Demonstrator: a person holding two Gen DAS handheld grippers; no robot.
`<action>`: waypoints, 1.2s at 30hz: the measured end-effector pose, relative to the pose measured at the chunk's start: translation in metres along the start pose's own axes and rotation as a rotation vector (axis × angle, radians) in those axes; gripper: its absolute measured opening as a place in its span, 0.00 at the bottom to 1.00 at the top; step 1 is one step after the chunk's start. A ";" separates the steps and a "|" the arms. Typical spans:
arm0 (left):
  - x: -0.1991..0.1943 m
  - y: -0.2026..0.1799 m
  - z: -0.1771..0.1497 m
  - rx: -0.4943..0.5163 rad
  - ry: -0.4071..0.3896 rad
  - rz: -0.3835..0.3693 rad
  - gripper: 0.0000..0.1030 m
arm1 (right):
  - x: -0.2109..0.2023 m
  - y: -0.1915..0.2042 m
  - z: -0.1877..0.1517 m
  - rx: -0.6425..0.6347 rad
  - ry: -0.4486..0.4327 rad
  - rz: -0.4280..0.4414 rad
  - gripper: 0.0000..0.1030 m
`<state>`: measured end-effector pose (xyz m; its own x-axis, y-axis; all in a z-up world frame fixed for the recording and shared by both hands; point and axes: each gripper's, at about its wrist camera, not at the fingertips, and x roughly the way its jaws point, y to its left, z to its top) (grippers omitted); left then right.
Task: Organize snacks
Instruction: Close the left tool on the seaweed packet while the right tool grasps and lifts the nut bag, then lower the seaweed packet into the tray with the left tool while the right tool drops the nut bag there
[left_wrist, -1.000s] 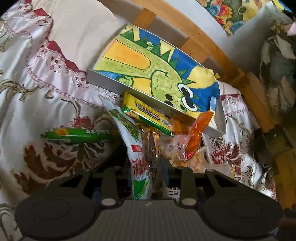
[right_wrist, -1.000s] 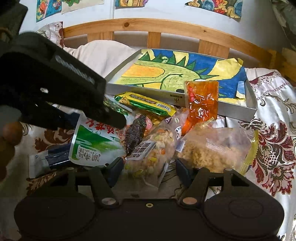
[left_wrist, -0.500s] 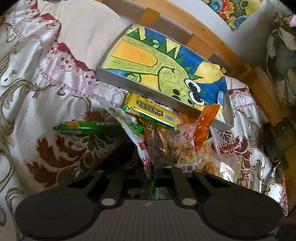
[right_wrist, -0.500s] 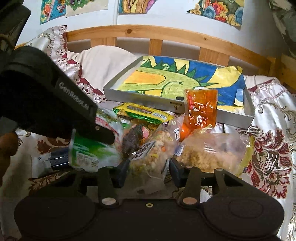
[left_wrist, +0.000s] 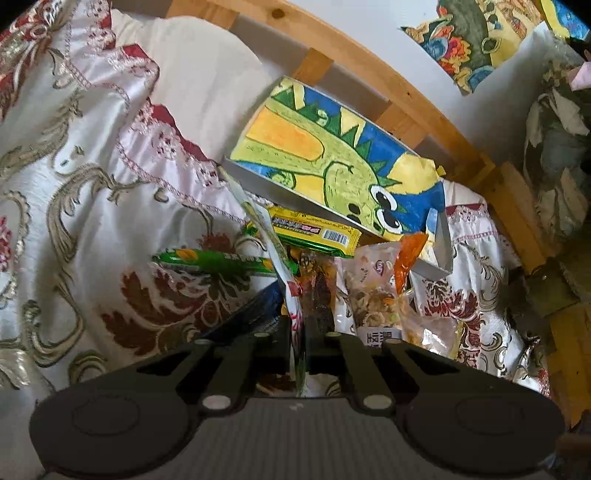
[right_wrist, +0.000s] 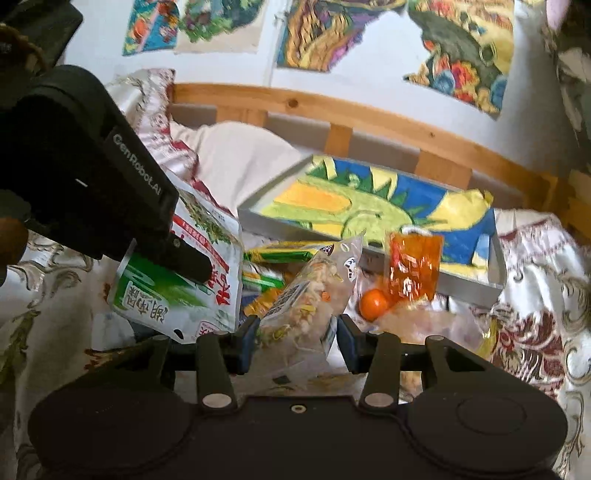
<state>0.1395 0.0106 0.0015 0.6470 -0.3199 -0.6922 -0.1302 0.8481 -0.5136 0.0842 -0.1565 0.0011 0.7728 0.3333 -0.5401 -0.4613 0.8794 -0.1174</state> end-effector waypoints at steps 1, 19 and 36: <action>-0.002 -0.001 0.001 0.002 -0.006 0.002 0.06 | -0.003 0.001 0.001 -0.004 -0.014 0.002 0.46; 0.011 -0.068 0.058 0.114 -0.097 0.016 0.06 | -0.007 -0.062 0.037 0.155 -0.194 -0.087 0.46; 0.120 -0.120 0.120 0.129 -0.118 -0.054 0.06 | 0.082 -0.192 0.039 0.393 -0.186 -0.059 0.46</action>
<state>0.3229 -0.0790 0.0407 0.7353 -0.3207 -0.5971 -0.0007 0.8806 -0.4738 0.2535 -0.2847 0.0115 0.8751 0.3022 -0.3780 -0.2407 0.9494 0.2016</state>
